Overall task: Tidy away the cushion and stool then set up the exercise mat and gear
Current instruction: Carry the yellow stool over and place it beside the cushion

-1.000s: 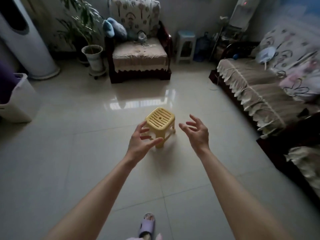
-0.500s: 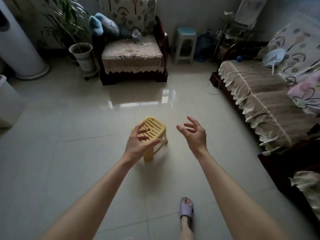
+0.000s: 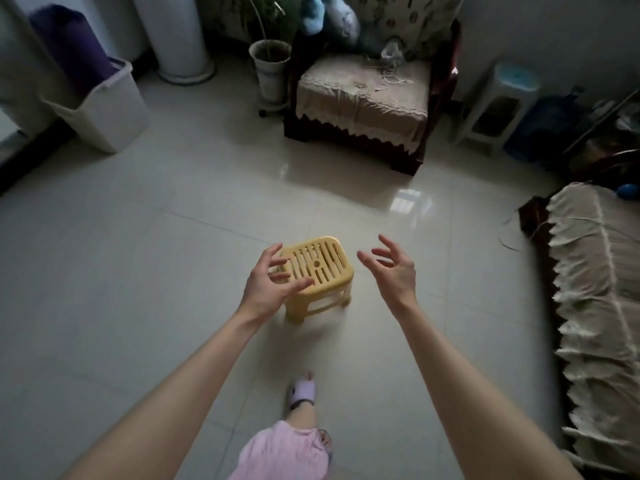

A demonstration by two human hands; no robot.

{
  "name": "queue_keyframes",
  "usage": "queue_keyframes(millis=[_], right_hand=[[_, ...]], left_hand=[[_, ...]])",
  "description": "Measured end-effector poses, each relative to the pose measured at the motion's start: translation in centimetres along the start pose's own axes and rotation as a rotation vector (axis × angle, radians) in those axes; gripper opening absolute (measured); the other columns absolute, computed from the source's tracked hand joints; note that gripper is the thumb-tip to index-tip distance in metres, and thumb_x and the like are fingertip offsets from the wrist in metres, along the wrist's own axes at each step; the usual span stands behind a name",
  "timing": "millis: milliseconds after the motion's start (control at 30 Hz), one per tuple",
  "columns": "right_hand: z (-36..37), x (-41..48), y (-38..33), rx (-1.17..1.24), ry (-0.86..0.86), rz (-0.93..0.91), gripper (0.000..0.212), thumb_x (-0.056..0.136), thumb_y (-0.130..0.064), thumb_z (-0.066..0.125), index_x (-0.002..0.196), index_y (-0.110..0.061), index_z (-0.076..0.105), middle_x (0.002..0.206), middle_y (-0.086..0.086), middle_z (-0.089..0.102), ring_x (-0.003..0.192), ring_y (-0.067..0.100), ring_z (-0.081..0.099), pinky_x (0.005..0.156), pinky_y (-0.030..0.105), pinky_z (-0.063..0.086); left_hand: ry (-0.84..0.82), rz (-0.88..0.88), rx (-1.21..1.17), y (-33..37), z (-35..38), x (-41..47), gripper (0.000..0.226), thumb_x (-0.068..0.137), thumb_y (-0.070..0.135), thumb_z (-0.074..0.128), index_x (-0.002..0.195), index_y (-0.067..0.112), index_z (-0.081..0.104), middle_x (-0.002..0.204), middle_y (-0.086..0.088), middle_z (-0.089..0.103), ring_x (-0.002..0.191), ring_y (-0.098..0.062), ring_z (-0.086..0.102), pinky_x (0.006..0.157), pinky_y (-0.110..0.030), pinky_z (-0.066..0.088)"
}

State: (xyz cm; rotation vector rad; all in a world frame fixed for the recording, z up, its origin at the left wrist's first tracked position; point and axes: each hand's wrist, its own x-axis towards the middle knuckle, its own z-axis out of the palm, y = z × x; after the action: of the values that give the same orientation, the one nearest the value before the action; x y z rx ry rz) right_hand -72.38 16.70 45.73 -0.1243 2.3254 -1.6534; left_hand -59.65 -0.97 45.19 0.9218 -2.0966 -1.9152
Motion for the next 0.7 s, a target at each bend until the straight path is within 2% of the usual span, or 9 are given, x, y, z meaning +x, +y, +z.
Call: queue_keyframes(millis=[167, 267, 467, 600, 700], right_hand=[[0.9, 7.4, 1.4, -0.046, -0.124, 0.001, 0.064, 0.078, -0.030, 0.076, 0.135, -0.016, 0.050, 0.116, 0.010, 0.063, 0.099, 0.019, 0.064, 0.078, 0.024, 0.052], [1.5, 11.3, 2.6, -0.068, -0.186, 0.009, 0.064, 0.079, -0.030, 0.076, 0.136, -0.018, 0.049, 0.116, 0.008, 0.062, 0.099, 0.019, 0.063, 0.079, 0.025, 0.052], [3.3, 19.6, 5.3, -0.111, -0.285, 0.077, 0.064, 0.078, -0.029, 0.076, 0.136, -0.018, 0.049, 0.116, 0.008, 0.061, 0.097, 0.017, 0.063, 0.072, 0.018, 0.050], [5.5, 24.2, 7.7, -0.133, -0.367, 0.107, 0.063, 0.079, -0.027, 0.075, 0.136, -0.018, 0.049, 0.110, 0.002, 0.060, 0.087, 0.002, 0.061, 0.067, 0.014, 0.049], [7.4, 27.6, 10.9, -0.164, -0.415, 0.131, 0.063, 0.079, -0.025, 0.076, 0.136, -0.018, 0.049, 0.110, 0.003, 0.060, 0.085, 0.000, 0.060, 0.062, 0.011, 0.049]], left_hand=[[0.096, -0.062, -0.034, -1.3, 2.6, 5.1, 0.086, 0.069, 0.024, 0.082, 0.141, 0.023, 0.035, 0.120, 0.001, 0.049, 0.103, -0.019, 0.058, 0.072, -0.021, 0.050], [0.128, -0.093, -0.062, -2.2, 4.0, 8.5, 0.086, 0.069, 0.023, 0.082, 0.141, 0.023, 0.035, 0.121, 0.001, 0.049, 0.105, -0.020, 0.057, 0.076, -0.023, 0.050], [0.209, -0.206, -0.105, -5.2, 6.0, 14.7, 0.087, 0.068, 0.020, 0.082, 0.141, 0.021, 0.035, 0.120, 0.000, 0.050, 0.104, -0.022, 0.058, 0.084, -0.031, 0.050], [0.265, -0.276, -0.111, -7.9, 6.6, 18.2, 0.086, 0.070, 0.018, 0.081, 0.141, 0.019, 0.035, 0.119, 0.000, 0.050, 0.099, -0.019, 0.058, 0.078, -0.027, 0.049], [0.298, -0.332, -0.110, -11.0, 7.5, 21.1, 0.085, 0.071, 0.018, 0.080, 0.141, 0.020, 0.034, 0.120, 0.000, 0.049, 0.100, -0.018, 0.057, 0.080, -0.027, 0.049]])
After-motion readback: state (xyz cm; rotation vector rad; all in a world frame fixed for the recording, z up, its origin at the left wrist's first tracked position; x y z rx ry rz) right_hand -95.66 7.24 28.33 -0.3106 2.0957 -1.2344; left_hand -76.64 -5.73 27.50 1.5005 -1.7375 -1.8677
